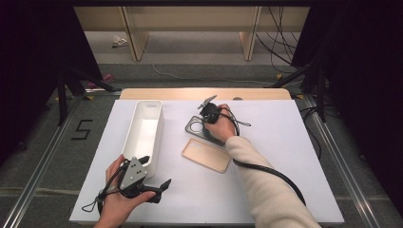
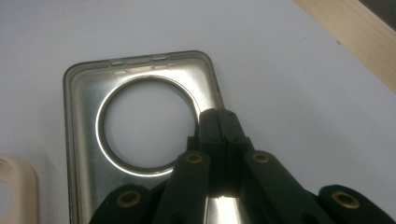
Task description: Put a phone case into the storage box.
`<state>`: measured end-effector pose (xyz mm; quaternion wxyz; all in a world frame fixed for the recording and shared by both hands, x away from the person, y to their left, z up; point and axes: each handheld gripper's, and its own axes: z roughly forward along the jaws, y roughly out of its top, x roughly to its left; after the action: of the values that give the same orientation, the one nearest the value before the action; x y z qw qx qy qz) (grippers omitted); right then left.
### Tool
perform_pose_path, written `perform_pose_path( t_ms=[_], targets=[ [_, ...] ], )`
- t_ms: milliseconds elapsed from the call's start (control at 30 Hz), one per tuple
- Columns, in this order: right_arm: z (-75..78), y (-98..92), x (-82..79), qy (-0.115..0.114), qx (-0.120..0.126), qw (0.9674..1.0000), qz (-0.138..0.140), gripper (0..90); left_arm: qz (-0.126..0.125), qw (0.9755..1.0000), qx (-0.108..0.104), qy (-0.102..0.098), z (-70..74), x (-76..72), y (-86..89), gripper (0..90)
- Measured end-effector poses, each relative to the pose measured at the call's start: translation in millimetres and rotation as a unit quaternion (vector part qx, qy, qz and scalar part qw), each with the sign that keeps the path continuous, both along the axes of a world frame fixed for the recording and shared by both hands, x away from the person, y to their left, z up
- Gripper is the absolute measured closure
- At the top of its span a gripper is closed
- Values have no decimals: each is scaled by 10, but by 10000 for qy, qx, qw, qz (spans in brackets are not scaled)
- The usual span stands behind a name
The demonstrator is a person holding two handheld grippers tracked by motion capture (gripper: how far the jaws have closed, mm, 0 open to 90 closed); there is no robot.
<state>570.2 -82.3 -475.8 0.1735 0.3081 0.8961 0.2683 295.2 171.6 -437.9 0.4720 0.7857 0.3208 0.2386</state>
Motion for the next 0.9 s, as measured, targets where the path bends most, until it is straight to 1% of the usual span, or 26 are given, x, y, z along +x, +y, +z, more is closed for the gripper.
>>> perform_pose_path(
  t_ms=[33, 167, 233, 267, 333, 400, 433, 467, 533, 567, 600, 767, 833, 900],
  targets=[
    [5, -3, 0, 28, -11, 10000, -35, 900, 0, 10000, -4, 3, -1, 0, 1, 0],
    [1, -36, 22, -1, 16, 9999, -133, 900, 1, 10000, -5, 0, 0, -1, 5, 0],
    [5, -65, 31, 38, 14, 9997, -225, 900, 0, 10000, -7, 1, 0, -2, 6, 0],
    [2, -84, 42, 10, 22, 9997, -235, 900, 0, 10000, -11, 1, 0, -3, 7, 0],
    [8, -124, 52, 35, 9, 9994, -330, 900, -2, 10000, -3, -7, 1, -2, 8, 0],
    [14, -177, 67, 12, 13, 9991, -423, 900, -5, 10000, -4, -10, 2, -3, 8, 0],
    [14, -177, 67, 12, 13, 9991, -423, 900, -3, 10000, -1, -11, 1, -3, 8, 0],
    [22, -240, 78, 48, 49, 9983, -575, 900, 1, 10000, 0, 2, -2, -3, 6, 0],
    [24, -295, 92, 76, 53, 9977, -676, 900, -4, 10000, 0, -1, -3, -5, 2, 0],
    [24, -295, 92, 76, 53, 9977, -676, 900, -4, 10000, 0, -1, -3, -5, 2, 0],
    [28, -367, 110, 98, 104, 9963, -845, 900, -4, 10000, 1, -4, 0, -6, 2, 0],
    [51, -540, 146, 132, 176, 9930, -1157, 900, -4, 10000, 11, -8, -5, -4, 4, 0],
    [63, -615, 156, 148, 229, 9911, -1301, 900, -7, 10000, 13, -13, -4, -5, 3, 0],
    [71, -675, 156, 169, 215, 9905, -1350, 900, -5, 10000, 5, -8, -4, -6, 0, 0]
  ],
)
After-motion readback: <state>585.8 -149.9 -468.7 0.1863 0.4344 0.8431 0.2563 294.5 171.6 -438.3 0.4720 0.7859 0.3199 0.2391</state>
